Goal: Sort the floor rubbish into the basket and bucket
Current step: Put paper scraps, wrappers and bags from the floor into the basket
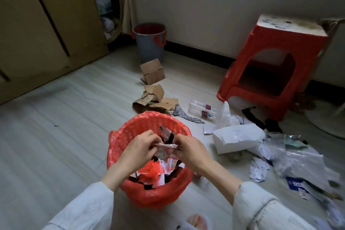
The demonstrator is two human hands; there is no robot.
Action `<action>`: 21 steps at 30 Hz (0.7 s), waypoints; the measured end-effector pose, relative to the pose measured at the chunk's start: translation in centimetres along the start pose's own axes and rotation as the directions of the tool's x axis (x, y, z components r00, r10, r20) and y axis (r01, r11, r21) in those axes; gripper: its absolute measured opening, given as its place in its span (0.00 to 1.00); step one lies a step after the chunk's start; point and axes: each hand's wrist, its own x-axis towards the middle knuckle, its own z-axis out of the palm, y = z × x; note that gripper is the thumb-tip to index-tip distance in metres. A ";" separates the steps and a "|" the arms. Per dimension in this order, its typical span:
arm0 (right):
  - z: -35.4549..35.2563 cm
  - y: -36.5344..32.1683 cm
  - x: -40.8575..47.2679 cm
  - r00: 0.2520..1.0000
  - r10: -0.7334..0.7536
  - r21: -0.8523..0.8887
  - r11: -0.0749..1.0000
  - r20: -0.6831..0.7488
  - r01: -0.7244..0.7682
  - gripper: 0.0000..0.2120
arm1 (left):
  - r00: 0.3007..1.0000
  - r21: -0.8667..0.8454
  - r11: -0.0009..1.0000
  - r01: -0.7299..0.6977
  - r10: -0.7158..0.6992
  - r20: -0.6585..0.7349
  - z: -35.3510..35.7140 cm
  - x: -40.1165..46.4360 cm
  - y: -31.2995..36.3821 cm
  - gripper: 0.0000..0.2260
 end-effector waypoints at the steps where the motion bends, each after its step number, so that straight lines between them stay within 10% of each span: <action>1: 0.4 0.4 0.4 1.000 -0.001 -0.011 1.000 0.003 0.001 0.11 | 1.000 0.022 1.000 0.008 -0.007 -0.016 0.2 0.2 -0.6 0.06; 14: 7.0 4.5 2.4 0.950 -0.265 -0.190 0.954 -0.167 0.232 0.10 | 0.985 0.286 0.950 -0.129 0.088 0.152 4.7 0.3 -4.4 0.09; 21: 7.9 6.6 0.5 0.990 0.042 -0.297 0.951 -0.137 -0.082 0.27 | 0.966 0.632 0.759 -0.155 -0.018 0.258 7.9 0.3 -6.1 0.21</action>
